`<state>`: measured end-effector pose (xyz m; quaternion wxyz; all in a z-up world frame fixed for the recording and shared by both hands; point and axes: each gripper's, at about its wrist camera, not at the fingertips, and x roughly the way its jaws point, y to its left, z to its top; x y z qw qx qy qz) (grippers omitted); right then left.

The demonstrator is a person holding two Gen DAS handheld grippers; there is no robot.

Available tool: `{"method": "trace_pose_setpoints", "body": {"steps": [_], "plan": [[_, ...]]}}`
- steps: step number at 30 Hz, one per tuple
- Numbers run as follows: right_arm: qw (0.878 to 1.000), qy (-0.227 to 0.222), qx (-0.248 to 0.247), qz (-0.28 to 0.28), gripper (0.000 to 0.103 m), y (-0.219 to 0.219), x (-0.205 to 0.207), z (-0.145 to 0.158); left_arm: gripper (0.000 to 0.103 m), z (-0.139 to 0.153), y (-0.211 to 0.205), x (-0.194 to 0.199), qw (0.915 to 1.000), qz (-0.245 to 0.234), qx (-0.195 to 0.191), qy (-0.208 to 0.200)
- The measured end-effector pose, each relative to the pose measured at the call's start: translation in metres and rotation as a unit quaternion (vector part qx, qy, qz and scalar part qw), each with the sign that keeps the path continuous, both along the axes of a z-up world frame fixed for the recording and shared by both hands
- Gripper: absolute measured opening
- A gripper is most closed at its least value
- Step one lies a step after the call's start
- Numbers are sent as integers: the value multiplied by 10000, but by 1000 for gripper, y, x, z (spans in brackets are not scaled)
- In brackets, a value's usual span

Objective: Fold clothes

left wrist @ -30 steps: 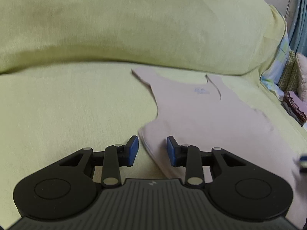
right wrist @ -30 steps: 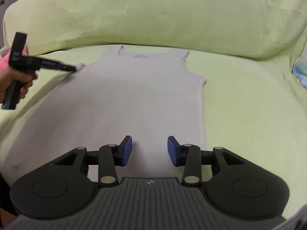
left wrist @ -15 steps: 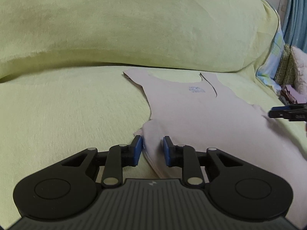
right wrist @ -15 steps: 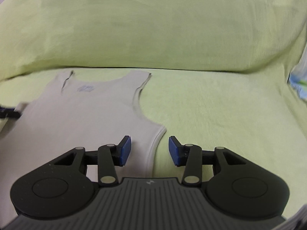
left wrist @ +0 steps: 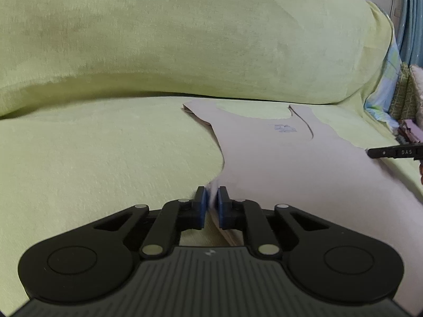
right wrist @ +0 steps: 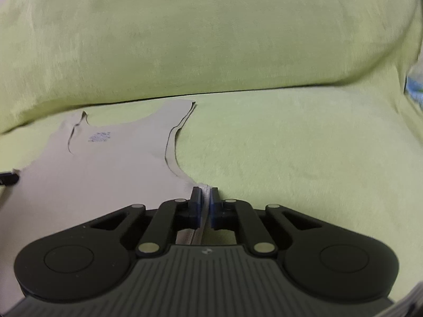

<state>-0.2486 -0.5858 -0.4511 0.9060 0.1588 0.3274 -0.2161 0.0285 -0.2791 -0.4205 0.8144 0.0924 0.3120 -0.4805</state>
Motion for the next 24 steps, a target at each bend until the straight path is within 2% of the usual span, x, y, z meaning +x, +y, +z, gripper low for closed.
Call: {"method": "trace_pose_setpoints", "body": {"steps": [4, 6, 9, 13, 17, 24], "plan": [[9993, 106, -348, 14, 4, 7, 4, -1, 12, 0, -2, 0, 9999, 16, 63, -81], [9988, 171, -460, -26, 9, 9, 4, 2, 15, 1, -1, 1, 9999, 80, 99, -110], [9974, 211, -686, -51, 11, 16, 2, 11, 15, 2, 2, 3, 9994, 254, 171, -151], [9932, 26, -1112, 339, 17, 46, -1, 31, 15, 10, 5, 2, 9991, 374, 55, -184], [9890, -45, -1210, 851, 18, 69, 10, 34, 15, 17, 0, -5, 9996, 77, -261, -78], [9858, 120, -1062, 1293, 18, 77, 43, 11, 16, 4, -14, -10, 9993, -333, 120, -146]]}}
